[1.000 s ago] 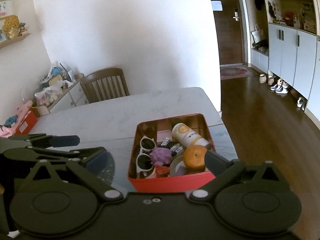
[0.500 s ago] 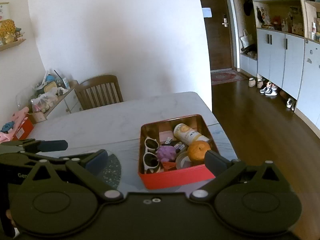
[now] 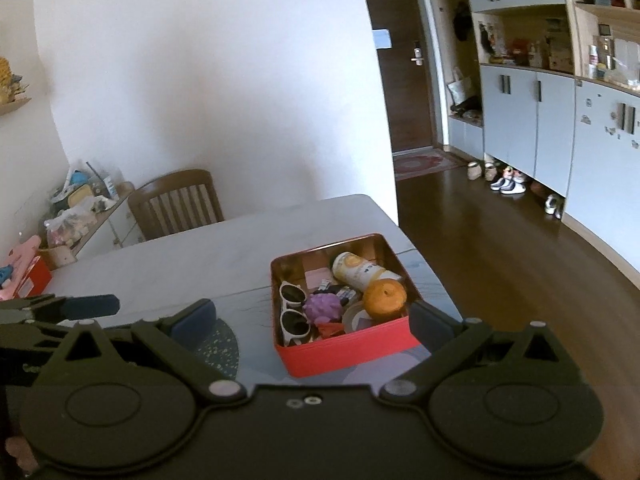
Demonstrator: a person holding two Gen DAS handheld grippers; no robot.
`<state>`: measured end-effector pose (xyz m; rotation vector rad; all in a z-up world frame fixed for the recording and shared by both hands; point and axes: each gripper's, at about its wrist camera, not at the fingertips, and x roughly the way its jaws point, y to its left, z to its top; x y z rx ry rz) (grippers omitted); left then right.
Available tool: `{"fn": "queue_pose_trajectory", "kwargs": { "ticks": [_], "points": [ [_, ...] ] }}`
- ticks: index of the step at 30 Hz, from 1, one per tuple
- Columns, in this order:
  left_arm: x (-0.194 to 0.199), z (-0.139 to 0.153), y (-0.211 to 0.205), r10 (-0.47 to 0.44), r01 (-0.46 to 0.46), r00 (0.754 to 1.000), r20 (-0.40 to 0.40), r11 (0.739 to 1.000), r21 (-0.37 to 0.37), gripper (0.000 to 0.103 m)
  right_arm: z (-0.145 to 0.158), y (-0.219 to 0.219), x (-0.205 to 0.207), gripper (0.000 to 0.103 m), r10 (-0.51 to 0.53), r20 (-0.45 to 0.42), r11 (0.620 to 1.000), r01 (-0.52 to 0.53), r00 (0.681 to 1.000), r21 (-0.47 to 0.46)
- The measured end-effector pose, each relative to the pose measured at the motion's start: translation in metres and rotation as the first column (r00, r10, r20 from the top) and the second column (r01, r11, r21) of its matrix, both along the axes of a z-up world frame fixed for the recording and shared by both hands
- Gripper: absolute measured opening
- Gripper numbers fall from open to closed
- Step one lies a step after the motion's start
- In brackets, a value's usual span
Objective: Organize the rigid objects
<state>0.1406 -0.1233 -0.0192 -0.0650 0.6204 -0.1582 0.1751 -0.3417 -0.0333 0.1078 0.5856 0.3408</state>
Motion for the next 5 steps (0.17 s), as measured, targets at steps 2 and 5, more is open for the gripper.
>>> {"fn": "queue_pose_trajectory", "kwargs": {
  "ticks": [2,5],
  "points": [
    [-0.0023,0.0005,0.0016,-0.002,0.002,1.000,0.005,1.000,-0.003,0.102,0.0000,0.0009,-0.0021,0.103,-0.008,0.003,1.000,0.008,1.000,-0.001],
    [-0.0056,0.0018,0.0029,-0.001,0.001,1.000,0.011,1.000,-0.005,0.102,0.0009,0.0026,-0.0050,0.103,-0.016,0.009,1.000,0.016,1.000,-0.004]
  ]
}}
